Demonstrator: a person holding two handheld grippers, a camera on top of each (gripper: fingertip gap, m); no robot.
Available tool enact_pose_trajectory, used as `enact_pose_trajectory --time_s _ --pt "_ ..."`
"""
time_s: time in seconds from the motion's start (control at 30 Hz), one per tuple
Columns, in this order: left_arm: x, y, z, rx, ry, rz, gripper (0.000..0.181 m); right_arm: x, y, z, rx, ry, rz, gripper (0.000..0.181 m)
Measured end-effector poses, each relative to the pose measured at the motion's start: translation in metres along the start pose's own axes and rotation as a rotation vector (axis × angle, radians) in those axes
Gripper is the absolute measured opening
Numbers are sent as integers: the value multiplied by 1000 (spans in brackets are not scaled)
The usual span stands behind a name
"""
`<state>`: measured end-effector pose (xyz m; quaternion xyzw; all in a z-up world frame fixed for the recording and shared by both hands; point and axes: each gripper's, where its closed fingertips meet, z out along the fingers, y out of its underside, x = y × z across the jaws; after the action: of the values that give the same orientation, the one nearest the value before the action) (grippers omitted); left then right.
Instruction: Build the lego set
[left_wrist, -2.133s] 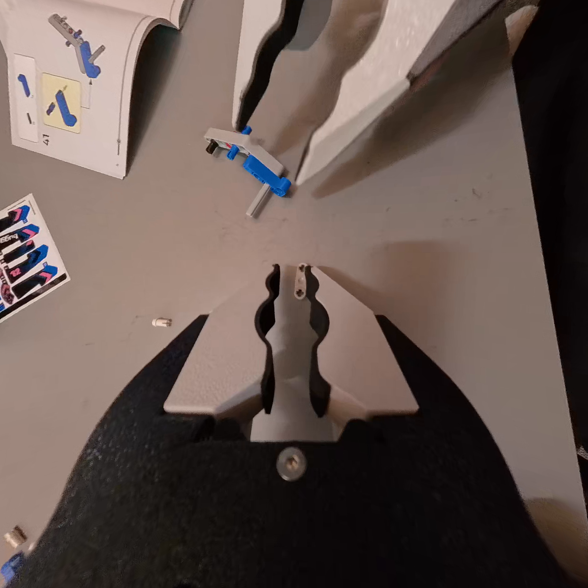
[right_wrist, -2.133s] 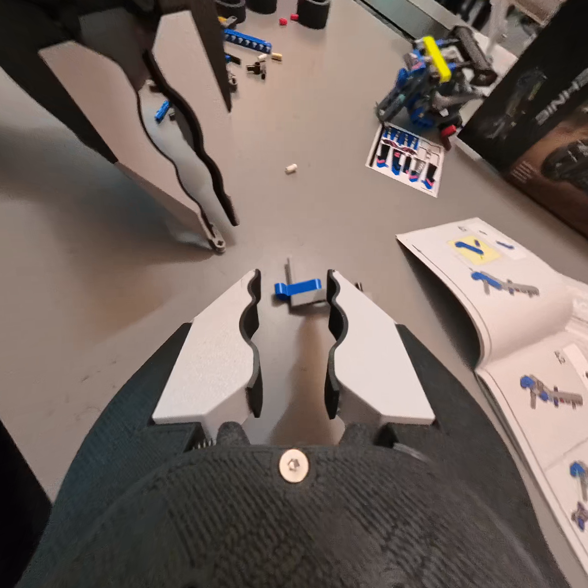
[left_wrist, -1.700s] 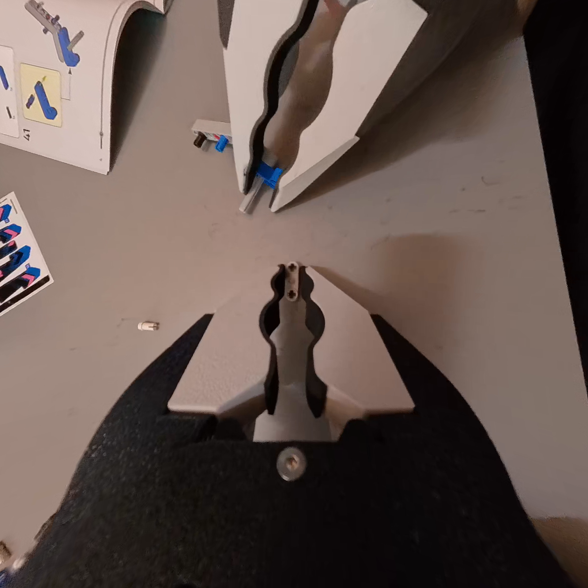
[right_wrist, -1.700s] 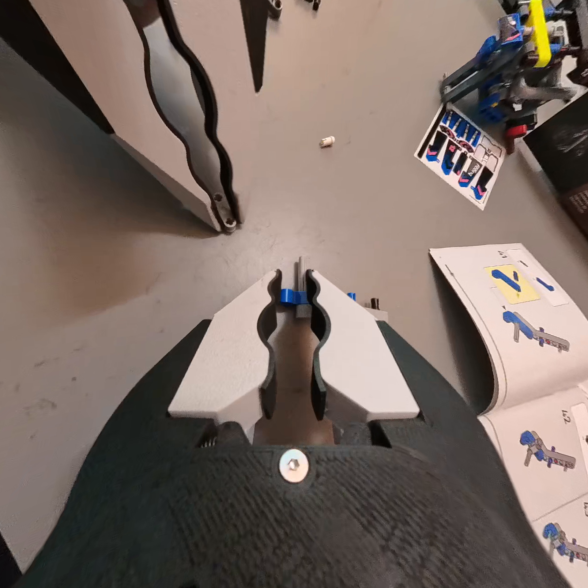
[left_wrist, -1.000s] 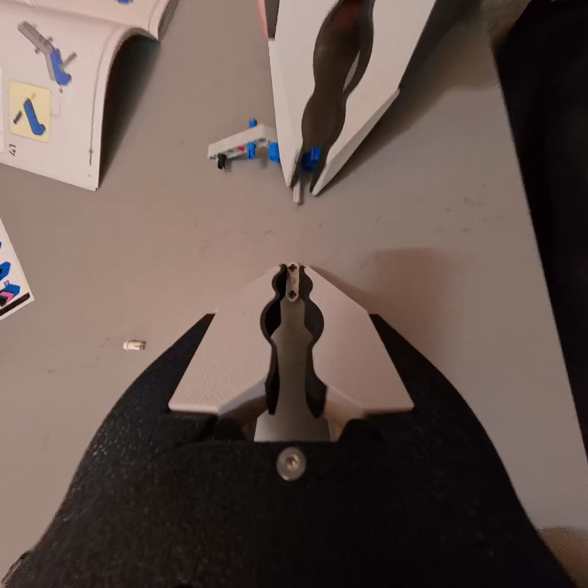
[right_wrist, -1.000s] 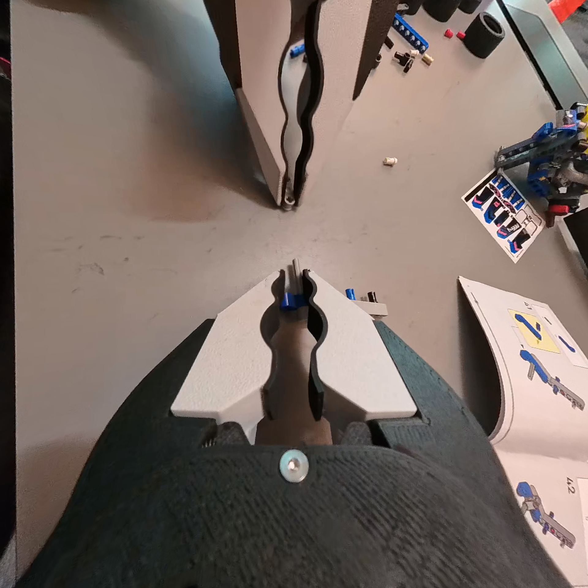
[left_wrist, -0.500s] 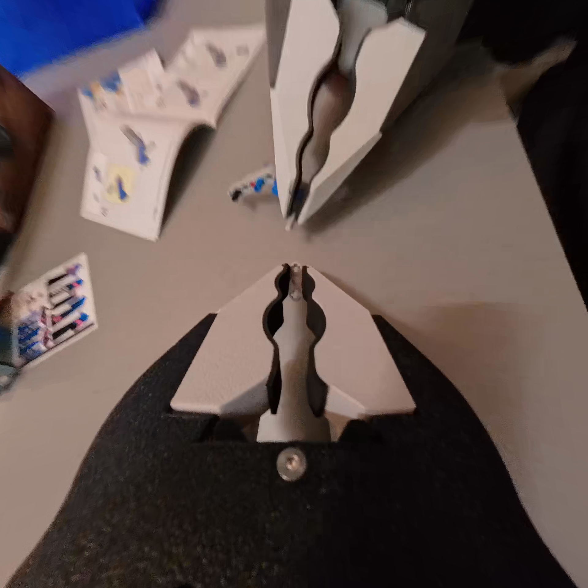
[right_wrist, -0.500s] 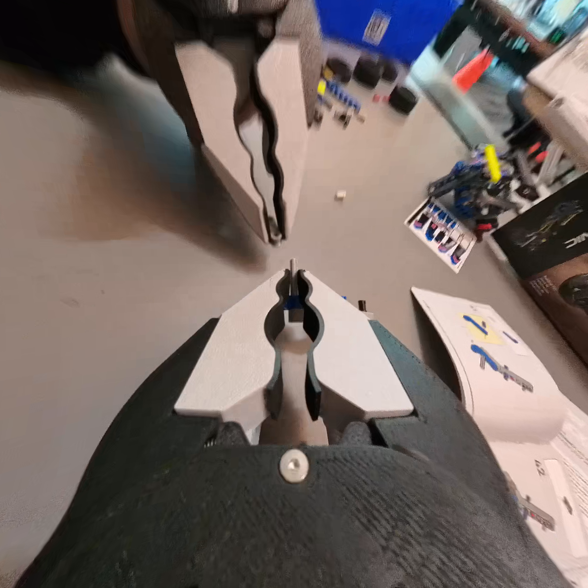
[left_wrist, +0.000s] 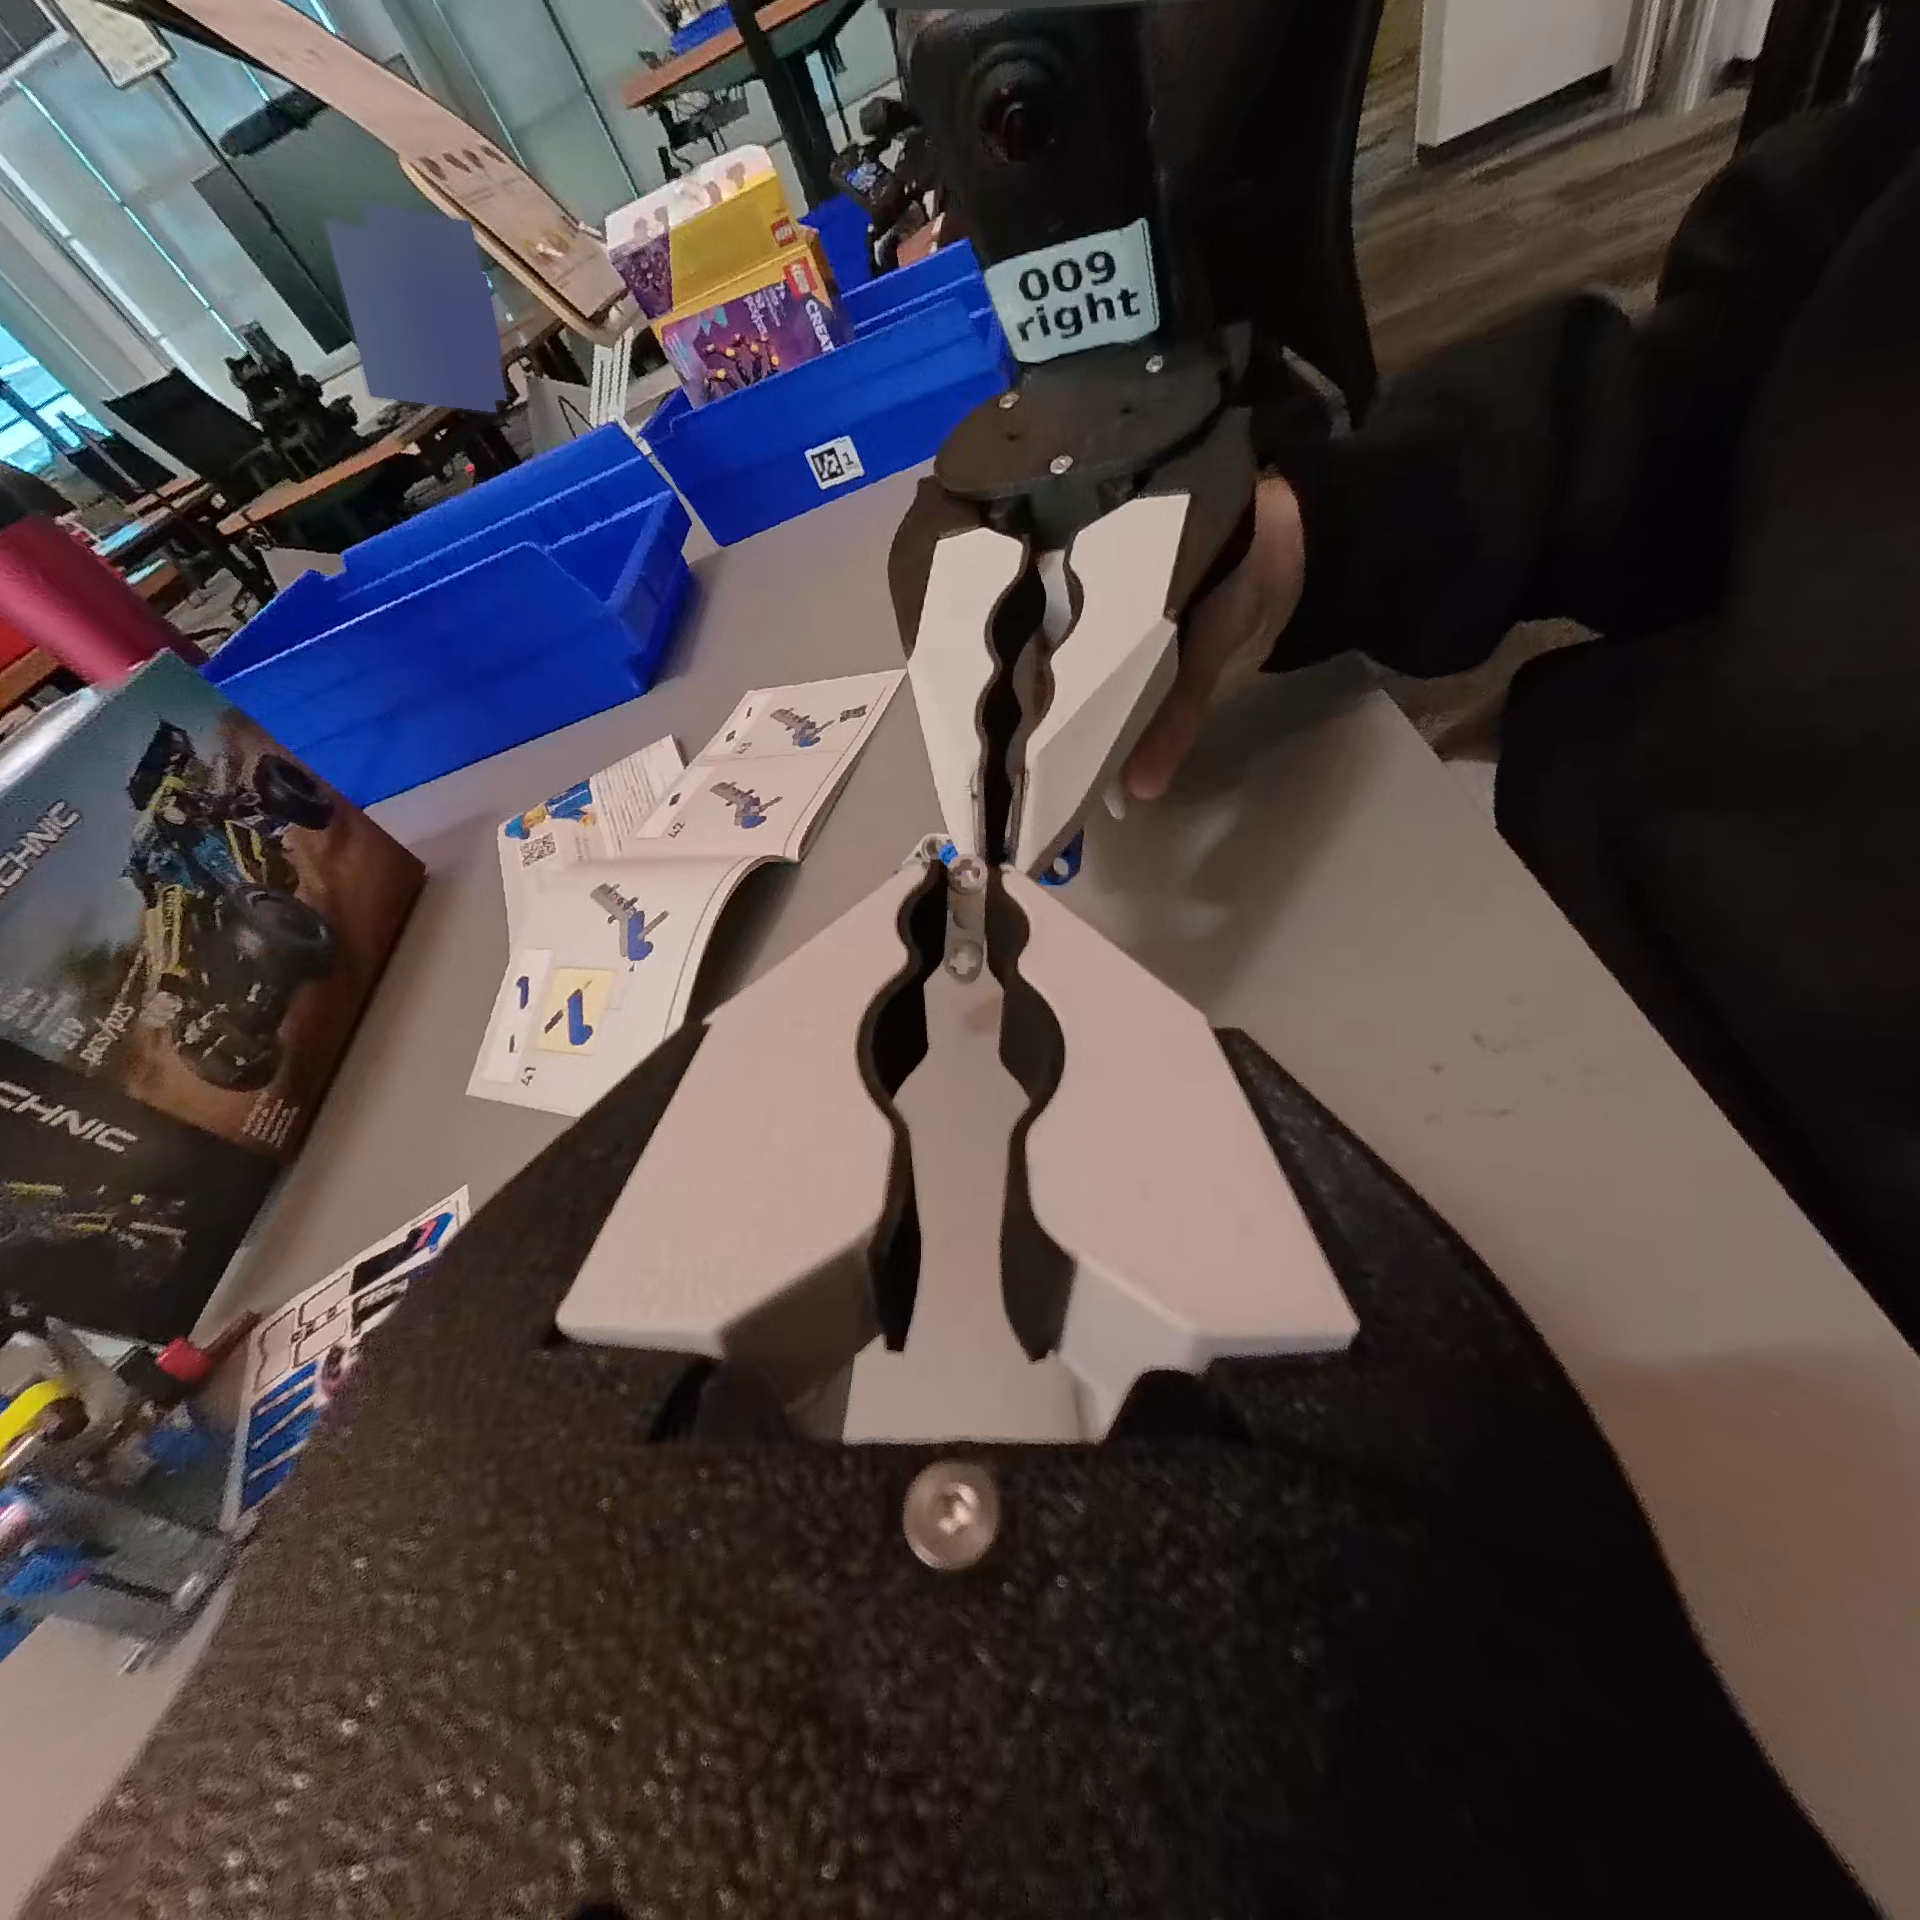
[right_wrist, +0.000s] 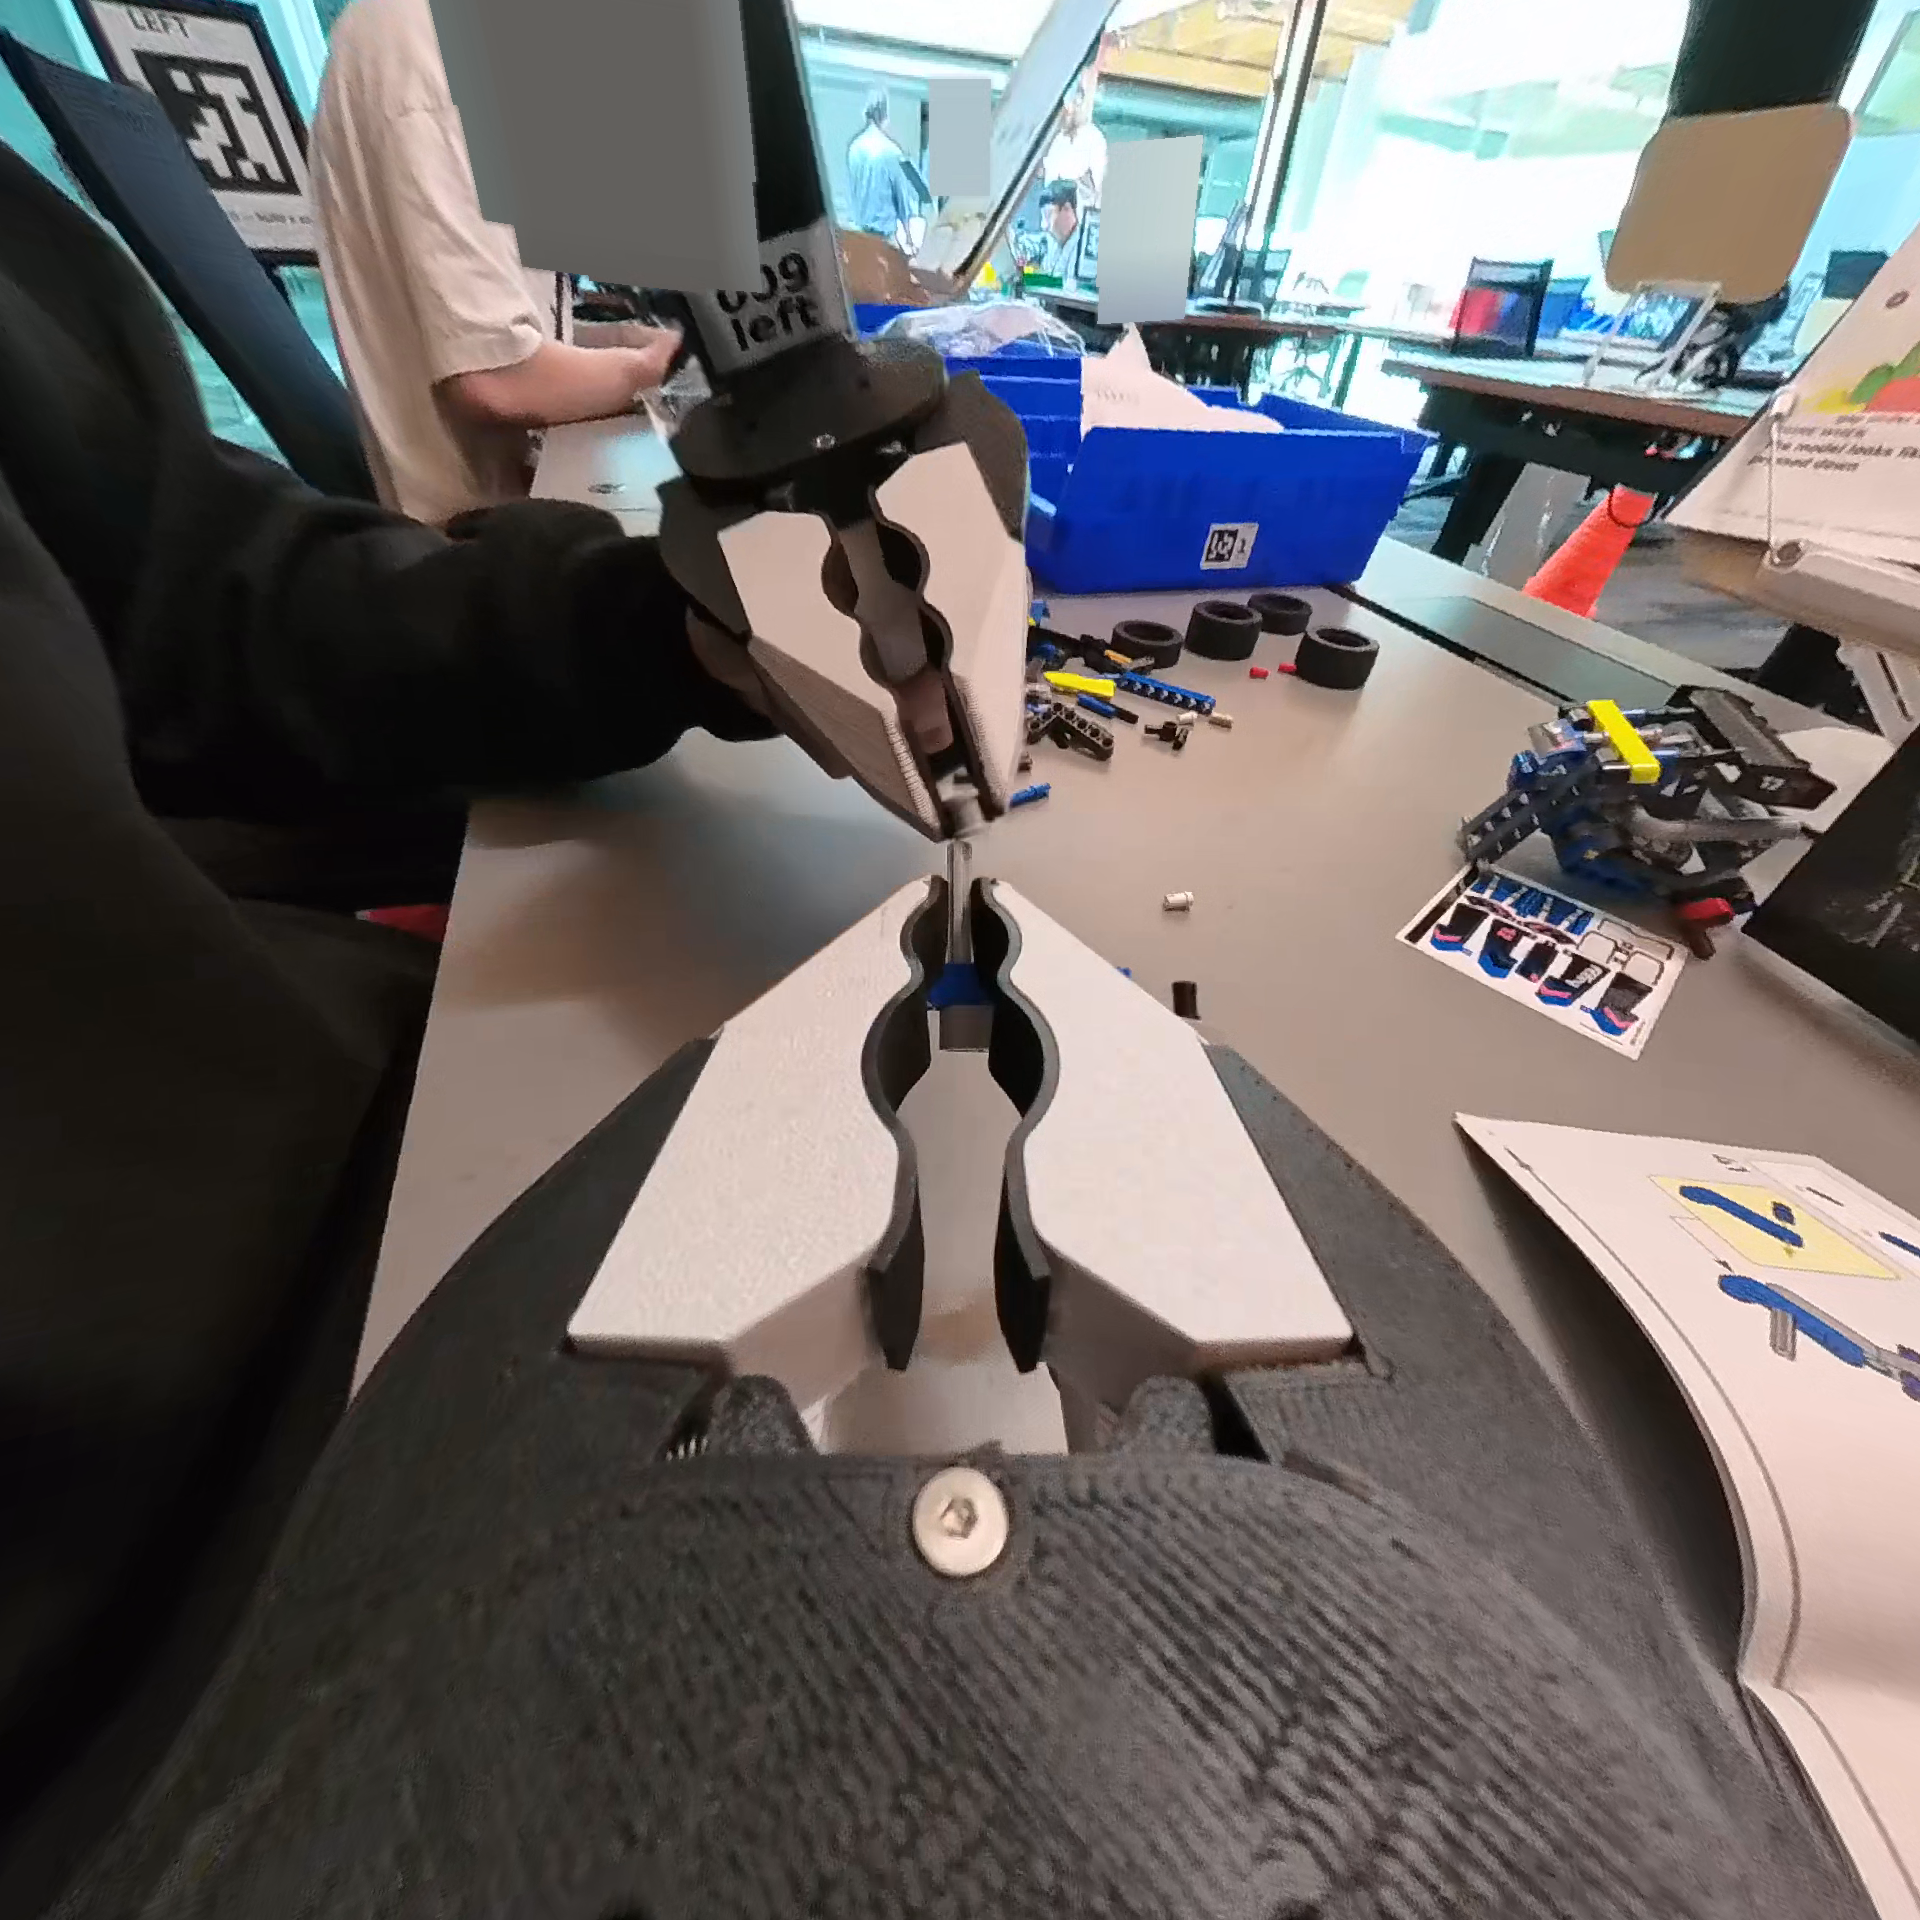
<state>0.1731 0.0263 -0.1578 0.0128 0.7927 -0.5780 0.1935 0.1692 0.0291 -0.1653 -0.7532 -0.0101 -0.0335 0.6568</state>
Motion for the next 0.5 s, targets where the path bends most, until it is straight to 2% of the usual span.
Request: enact_pose_trajectory --time_s 0.33,0.5 --pt "8 -12 -4 125 111 -187 4 -10 -8 1 58 -42 -43 3" --pt "12 -18 -8 169 152 -199 4 -10 -16 -3 119 -63 5 3"
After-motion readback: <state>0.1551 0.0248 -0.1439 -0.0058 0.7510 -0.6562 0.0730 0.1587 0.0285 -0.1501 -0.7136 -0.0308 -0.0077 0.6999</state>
